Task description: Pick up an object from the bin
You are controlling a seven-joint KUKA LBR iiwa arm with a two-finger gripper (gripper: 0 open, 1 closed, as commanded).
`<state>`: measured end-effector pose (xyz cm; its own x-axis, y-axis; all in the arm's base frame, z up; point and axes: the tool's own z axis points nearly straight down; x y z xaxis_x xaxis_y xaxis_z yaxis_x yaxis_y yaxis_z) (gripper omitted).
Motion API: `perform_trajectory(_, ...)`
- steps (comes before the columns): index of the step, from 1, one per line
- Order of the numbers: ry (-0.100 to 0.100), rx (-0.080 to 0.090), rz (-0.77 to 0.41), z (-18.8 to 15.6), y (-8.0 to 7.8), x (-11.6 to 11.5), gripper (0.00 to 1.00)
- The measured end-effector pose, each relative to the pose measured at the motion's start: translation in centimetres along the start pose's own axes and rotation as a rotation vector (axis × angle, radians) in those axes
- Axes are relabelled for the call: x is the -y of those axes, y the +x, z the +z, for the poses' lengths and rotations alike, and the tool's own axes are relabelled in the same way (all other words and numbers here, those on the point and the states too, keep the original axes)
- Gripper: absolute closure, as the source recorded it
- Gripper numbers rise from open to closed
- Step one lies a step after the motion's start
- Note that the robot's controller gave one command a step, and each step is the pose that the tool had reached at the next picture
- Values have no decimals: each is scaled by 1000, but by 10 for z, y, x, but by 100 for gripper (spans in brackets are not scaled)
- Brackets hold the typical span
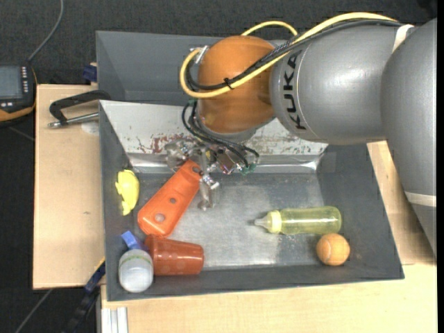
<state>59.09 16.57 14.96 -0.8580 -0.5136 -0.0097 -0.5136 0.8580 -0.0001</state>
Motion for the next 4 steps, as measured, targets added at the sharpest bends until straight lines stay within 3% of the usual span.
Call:
perform_trajectory(1,2,2,-258,73,-8,0,0)
perform_trajectory(2,-1,3,-281,96,-9,0,100)
perform_trajectory(4,-1,4,-284,90,-9,0,100)
